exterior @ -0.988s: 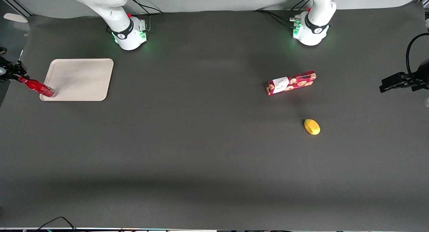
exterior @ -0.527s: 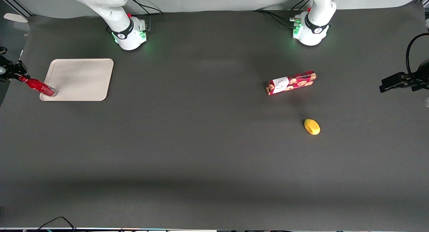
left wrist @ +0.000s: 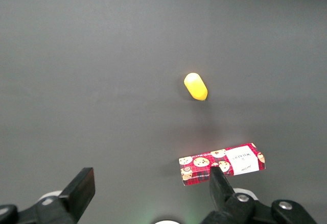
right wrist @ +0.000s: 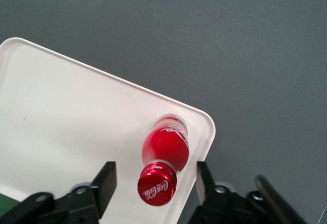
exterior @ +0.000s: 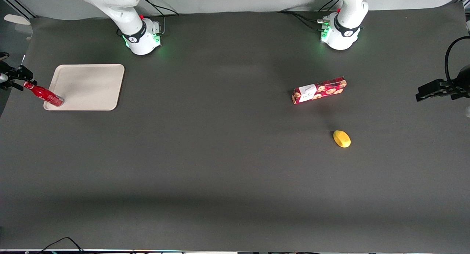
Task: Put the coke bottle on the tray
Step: 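Raise the right gripper away from the bottle on the tray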
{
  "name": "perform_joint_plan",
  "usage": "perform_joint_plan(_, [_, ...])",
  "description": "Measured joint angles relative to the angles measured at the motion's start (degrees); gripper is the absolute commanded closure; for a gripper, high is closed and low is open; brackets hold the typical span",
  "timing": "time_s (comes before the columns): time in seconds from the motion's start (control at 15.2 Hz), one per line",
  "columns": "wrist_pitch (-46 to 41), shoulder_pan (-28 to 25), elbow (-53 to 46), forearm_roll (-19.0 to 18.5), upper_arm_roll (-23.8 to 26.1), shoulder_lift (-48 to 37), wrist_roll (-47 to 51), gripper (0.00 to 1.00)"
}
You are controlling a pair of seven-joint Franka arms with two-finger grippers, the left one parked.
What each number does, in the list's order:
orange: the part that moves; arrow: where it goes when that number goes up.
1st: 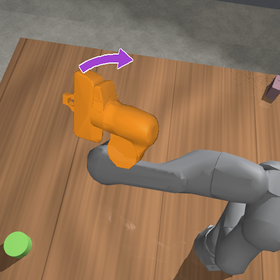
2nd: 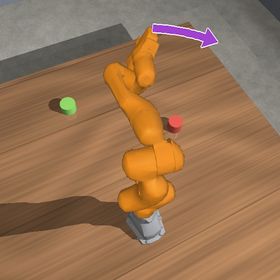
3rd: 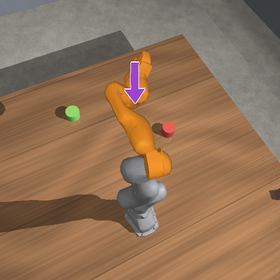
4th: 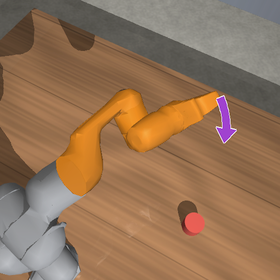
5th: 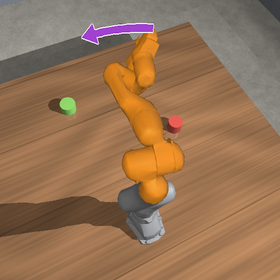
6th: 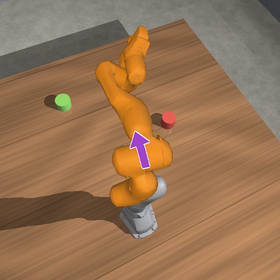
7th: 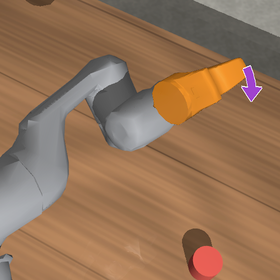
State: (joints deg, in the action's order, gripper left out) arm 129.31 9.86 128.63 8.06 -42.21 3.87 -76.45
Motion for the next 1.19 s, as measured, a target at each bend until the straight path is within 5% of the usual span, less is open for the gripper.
perform_joint_plan(0.53, [-11.3, -0.5, -10.3, -1.1, 4.9, -1.2, 4.4, 0.0])
perform_joint_plan(0.92, [-30.6, -0.6, -24.8, -7.0, 17.6, -6.0, 25.2, 0.0])
perform_joint_plan(1.19, [-35.9, -0.5, -28.1, -7.5, 26.1, -9.2, 35.9, 0.0])
